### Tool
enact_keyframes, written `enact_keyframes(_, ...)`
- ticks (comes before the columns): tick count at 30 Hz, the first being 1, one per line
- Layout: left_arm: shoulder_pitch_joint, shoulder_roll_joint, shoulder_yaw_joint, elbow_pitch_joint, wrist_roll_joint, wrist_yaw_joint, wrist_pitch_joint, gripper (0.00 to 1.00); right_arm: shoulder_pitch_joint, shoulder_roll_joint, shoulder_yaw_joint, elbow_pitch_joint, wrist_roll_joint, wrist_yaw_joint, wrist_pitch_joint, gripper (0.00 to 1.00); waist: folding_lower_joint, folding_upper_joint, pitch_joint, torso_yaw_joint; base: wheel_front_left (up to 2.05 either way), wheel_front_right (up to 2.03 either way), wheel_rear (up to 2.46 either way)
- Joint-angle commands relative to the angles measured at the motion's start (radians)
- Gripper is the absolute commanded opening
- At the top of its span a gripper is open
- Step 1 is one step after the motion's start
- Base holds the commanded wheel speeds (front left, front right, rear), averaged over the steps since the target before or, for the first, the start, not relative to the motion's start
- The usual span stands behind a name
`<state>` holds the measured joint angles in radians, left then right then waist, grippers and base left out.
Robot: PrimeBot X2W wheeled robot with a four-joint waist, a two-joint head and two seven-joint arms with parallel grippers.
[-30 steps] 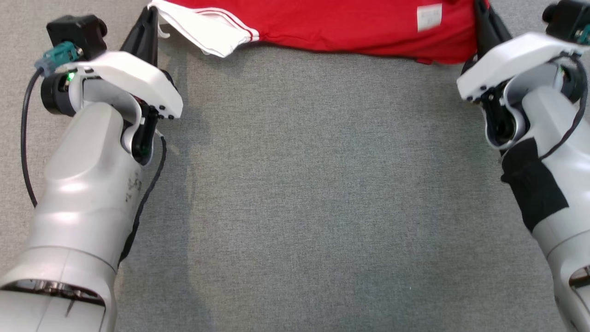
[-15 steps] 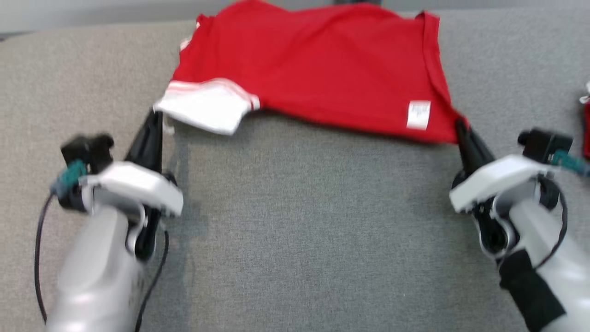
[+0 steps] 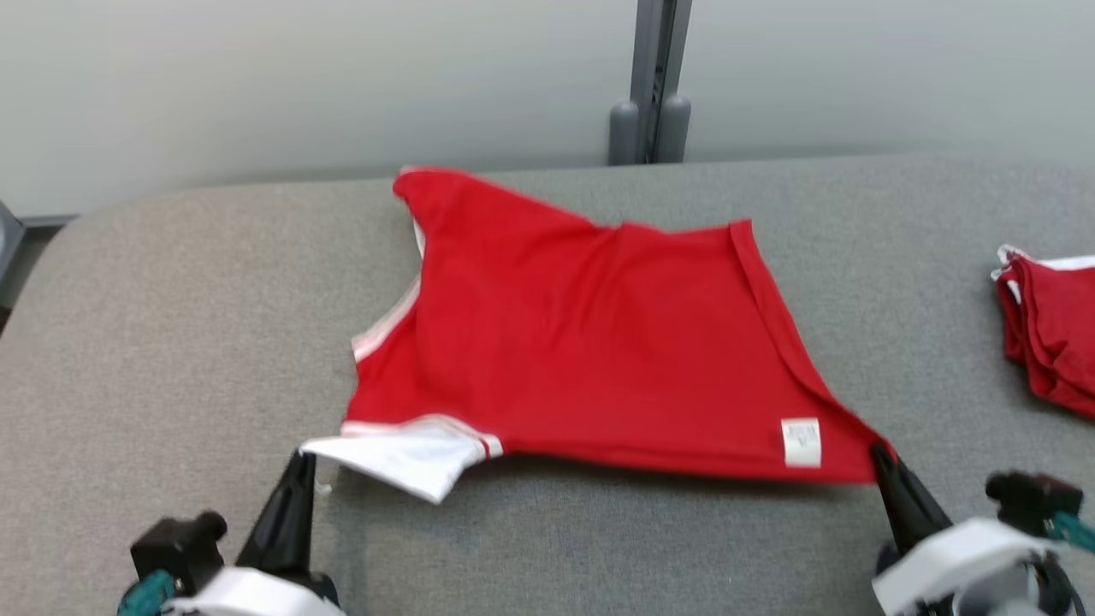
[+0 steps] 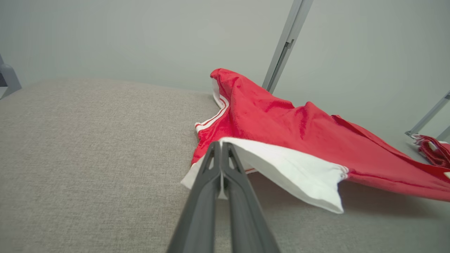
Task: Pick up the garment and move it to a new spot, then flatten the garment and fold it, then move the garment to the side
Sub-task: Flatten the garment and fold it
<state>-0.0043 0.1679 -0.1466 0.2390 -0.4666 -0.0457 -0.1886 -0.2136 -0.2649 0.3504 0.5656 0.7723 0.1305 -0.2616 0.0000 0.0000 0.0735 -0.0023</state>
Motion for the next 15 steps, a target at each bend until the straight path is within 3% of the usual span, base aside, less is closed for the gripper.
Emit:
enact_keyframes(1, 0.047, 0.009, -0.003, -0.066, 0.007, 0.022, 0.029, 0.00, 0.047, -0.009, -0.019, -0.024, -0.012, 0.000, -0.002, 0.00, 0.0000, 0.0000, -0.037, 0.009, 0.00, 0.00, 0.00)
enact_keyframes(10, 0.338, 0.062, -0.011, -0.524, 0.046, 0.171, 0.263, 0.00, 0.320, 0.021, -0.221, -0.256, -0.131, 0.000, 0.125, 0.00, 0.0000, 0.0000, -0.108, 0.010, 0.00, 0.00, 0.00)
enact_keyframes(15, 0.410, 0.085, -0.018, -0.667, 0.067, 0.214, 0.350, 0.00, 0.426, 0.076, -0.320, -0.401, -0.211, 0.000, 0.230, 0.00, 0.0000, 0.0000, -0.115, 0.013, 0.00, 0.00, 0.00)
